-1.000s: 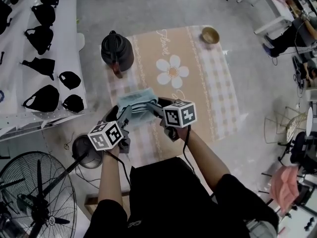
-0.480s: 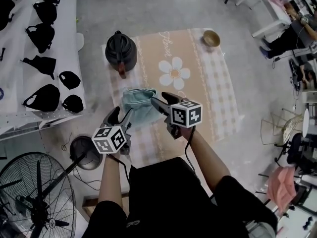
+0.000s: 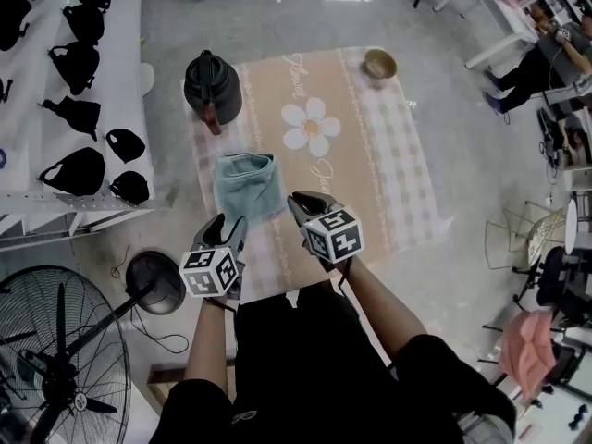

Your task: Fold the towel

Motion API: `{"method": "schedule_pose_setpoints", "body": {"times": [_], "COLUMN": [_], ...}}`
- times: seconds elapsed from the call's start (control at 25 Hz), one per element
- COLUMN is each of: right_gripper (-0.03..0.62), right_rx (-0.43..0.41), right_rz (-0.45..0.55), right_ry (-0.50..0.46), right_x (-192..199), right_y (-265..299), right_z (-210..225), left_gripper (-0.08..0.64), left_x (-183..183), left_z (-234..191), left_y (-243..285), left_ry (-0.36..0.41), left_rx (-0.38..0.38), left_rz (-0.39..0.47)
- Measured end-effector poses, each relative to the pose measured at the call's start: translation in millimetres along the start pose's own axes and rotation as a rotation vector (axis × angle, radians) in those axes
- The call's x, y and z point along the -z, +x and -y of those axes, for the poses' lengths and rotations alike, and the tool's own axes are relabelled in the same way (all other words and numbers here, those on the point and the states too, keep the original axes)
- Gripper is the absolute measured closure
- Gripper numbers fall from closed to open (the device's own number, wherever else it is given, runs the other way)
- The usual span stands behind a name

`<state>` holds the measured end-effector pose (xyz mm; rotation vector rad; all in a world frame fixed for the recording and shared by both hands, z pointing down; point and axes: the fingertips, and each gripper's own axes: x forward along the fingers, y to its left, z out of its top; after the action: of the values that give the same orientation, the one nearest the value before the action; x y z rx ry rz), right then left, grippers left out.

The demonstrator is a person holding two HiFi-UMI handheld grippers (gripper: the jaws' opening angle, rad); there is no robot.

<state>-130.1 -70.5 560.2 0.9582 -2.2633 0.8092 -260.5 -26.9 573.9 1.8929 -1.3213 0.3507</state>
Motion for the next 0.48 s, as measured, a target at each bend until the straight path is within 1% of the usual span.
{"method": "schedule_pose_setpoints", "body": {"times": [0.04, 0.08, 0.2, 0.32, 0.4, 0.48], "right_gripper": [0.589, 0.589, 0.589, 0.589, 0.589, 0.589], "right_rx": [0.005, -0.002, -0.026, -0.022, -0.016, -0.012], "right_rz": [-0.002, -0.007, -0.053, -0.1, -0.111, -0.097], "right_ry": [-0.018, -0.031, -0.052, -0.088, -0.115, -0.129], "right_x": [9.1, 19.2, 54.6, 90.5, 108.7, 114.8], "right_y": [-7.6, -14.9, -32.1, -51.5, -66.5, -80.1], "right_z": [0.7, 0.4, 0.0, 2.3, 6.0, 12.9], "left_gripper": [0.406, 0.551, 0.557, 0.557, 0.557, 0.557], "left_x": [11.4, 22.9, 56.4, 85.7, 99.3, 102.9], "left_z": [3.9, 9.2, 32.1, 56.3, 71.1, 83.8], "left_y": [-2.1, -4.0, -8.6, -13.9, -17.6, -19.9], "left_ry": [0.003, 0.009, 0.032, 0.023, 0.005, -0.005], "left_rx": [-0.023, -0.043, -0.069, -0.096, -0.117, -0.136], "left_rz": [-0.016, -0.03, -0.067, -0.086, -0.086, -0.067]}}
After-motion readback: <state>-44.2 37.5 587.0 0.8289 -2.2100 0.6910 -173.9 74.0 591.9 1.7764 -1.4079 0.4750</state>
